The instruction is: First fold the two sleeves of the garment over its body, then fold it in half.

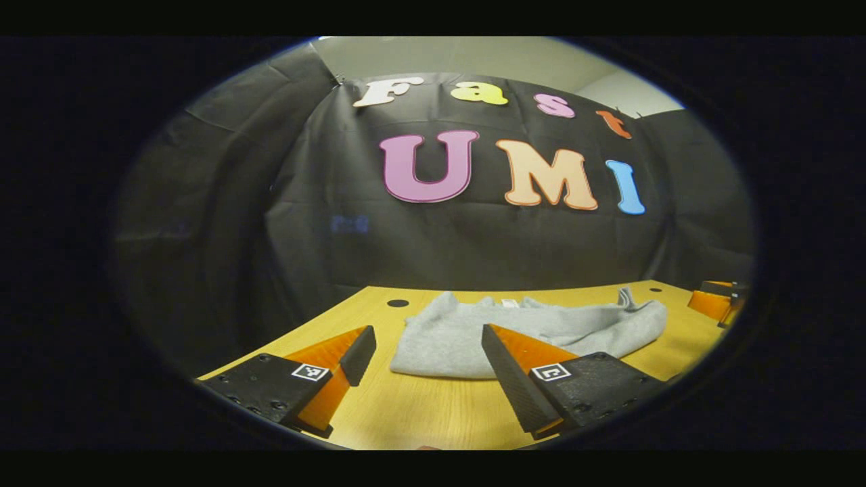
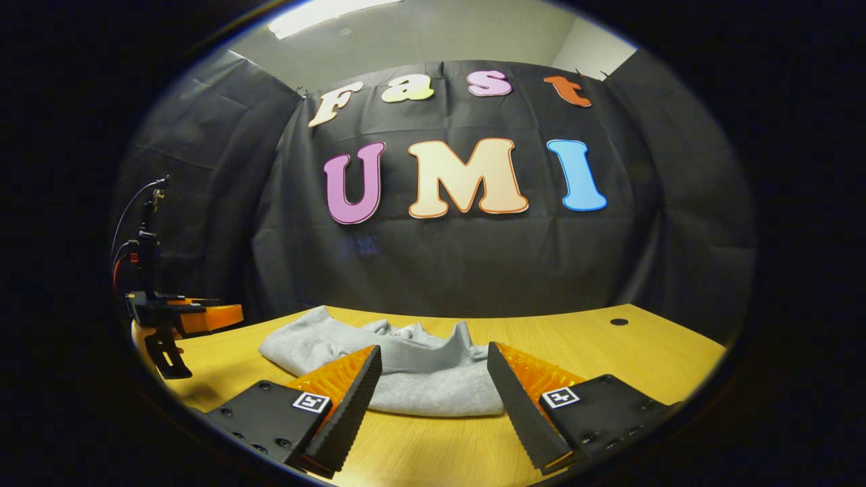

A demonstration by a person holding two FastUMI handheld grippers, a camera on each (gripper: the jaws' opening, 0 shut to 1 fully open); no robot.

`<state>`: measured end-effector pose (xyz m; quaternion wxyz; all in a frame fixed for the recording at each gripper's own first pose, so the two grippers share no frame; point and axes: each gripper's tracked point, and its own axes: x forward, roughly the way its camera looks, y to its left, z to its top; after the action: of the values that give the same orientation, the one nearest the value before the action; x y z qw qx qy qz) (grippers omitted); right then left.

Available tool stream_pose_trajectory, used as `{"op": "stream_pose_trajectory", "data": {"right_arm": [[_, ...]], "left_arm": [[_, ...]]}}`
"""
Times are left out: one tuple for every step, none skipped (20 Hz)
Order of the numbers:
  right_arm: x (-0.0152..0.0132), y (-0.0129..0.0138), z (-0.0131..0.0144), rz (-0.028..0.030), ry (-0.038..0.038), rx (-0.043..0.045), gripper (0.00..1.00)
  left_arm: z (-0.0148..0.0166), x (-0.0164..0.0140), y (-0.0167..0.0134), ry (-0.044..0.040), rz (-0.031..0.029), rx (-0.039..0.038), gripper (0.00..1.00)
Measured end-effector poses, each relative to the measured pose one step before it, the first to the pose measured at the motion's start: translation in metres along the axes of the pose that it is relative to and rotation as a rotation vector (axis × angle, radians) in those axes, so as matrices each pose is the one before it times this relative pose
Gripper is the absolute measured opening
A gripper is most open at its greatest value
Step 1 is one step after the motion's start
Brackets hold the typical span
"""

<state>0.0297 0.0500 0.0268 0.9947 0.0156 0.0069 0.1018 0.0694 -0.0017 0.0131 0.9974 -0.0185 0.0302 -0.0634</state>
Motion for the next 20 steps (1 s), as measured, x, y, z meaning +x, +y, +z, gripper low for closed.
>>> {"op": "stream_pose_trajectory", "data": {"right_arm": [[-0.00400, -0.00003, -0.00399, -0.00313, -0.00438, 0.01125, 0.97], [-0.00203, -0.00135, -0.00357, -0.00333, 0.00197, 0.00844, 0.97], [-0.00325, -0.00160, -0.00496, -0.00187, 0.00539, 0.00725, 0.97], [-0.00106, -0.00121, -0.00498, -0.00288, 0.00749, 0.01000, 0.97], [-0.00235, -0.00115, -0.00448, -0.00227, 0.00827, 0.00915, 0.97], [0.00025, -0.00240, -0.00249, -0.00609, 0.00422, 0.00569, 0.97], [-0.00112, -0.00229, -0.00204, -0.00550, 0.00290, 0.00232, 0.97], [-0.00042, -0.00081, -0.00164, -0.00363, 0.00203, -0.00095, 0.97], [-0.00115, -0.00068, -0.00009, -0.00287, -0.00269, -0.00415, 0.97], [-0.00049, -0.00136, -0.00035, -0.00649, -0.00163, -0.00778, 0.97], [-0.00078, -0.00094, -0.00045, -0.00540, -0.00064, -0.00419, 0.97], [-0.00004, 0.00069, -0.00055, 0.00018, 0.00006, -0.00060, 0.97], [-0.00135, 0.00102, 0.00049, 0.00004, -0.00391, 0.00189, 0.97], [-0.00038, -0.00026, 0.00075, -0.00252, -0.00499, -0.00001, 0.97], [0.00008, -0.00059, -0.00002, -0.00402, -0.00373, -0.00247, 0.97], [-0.00039, -0.00091, 0.00048, -0.00391, -0.00607, -0.00274, 0.97], [-0.00111, -0.00027, 0.00019, -0.00340, -0.00059, 0.00206, 0.97], [0.00020, 0.00070, -0.00137, 0.00000, 0.00076, 0.00210, 0.97], [-0.00028, 0.00029, -0.00076, -0.00030, -0.00410, 0.00064, 0.97], [0.00121, -0.00082, 0.00017, -0.00274, -0.00071, -0.00255, 0.97]], "left_arm": [[-0.00323, -0.01268, -0.00238, 0.00166, 0.00178, 0.00027, 0.93], [-0.00498, -0.00315, -0.00025, 0.00150, 0.00350, -0.00242, 0.90], [-0.00438, -0.00260, -0.00022, -0.00007, 0.00416, -0.00495, 0.93], [-0.00313, -0.00231, 0.00019, -0.00233, 0.00475, -0.00267, 0.93], [-0.00145, -0.00230, -0.00024, -0.00162, 0.00339, -0.00128, 0.93], [0.00017, -0.00215, 0.00009, -0.01328, 0.00293, 0.00365, 0.93], [-0.00270, -0.00081, 0.00047, -0.00072, 0.00374, 0.00385, 0.93], [-0.00256, -0.00178, 0.00040, 0.00472, 0.00457, 0.00443, 0.93], [-0.00154, -0.00049, -0.00005, -0.00206, 0.00011, 0.00261, 0.93], [-0.00051, -0.00161, 0.00006, -0.00304, 0.00162, 0.00025, 0.93], [-0.00191, -0.00070, 0.00117, 0.00107, 0.00228, -0.00105, 0.93], [-0.00123, -0.00099, -0.00032, 0.00315, 0.00131, -0.00047, 0.93], [-0.00291, -0.00066, -0.00016, 0.00254, 0.00423, -0.00007, 0.93], [-0.00067, -0.00069, 0.00026, -0.00281, 0.00059, 0.00027, 0.93], [-0.00322, -0.00003, -0.00122, 0.00856, -0.00176, 0.00503, 0.93], [-0.00121, -0.00078, 0.00105, 0.00147, 0.00424, 0.00430, 0.93], [-0.00030, 0.00002, 0.00011, -0.00151, 0.00125, 0.00106, 0.93], [0.00021, -0.00168, -0.00003, -0.00332, -0.00208, -0.00023, 0.93], [0.00145, -0.00100, -0.00009, -0.00689, 0.00172, 0.00286, 0.93], [0.00184, 0.00022, 0.00079, -0.00464, 0.00357, 0.00250, 0.93]]}}
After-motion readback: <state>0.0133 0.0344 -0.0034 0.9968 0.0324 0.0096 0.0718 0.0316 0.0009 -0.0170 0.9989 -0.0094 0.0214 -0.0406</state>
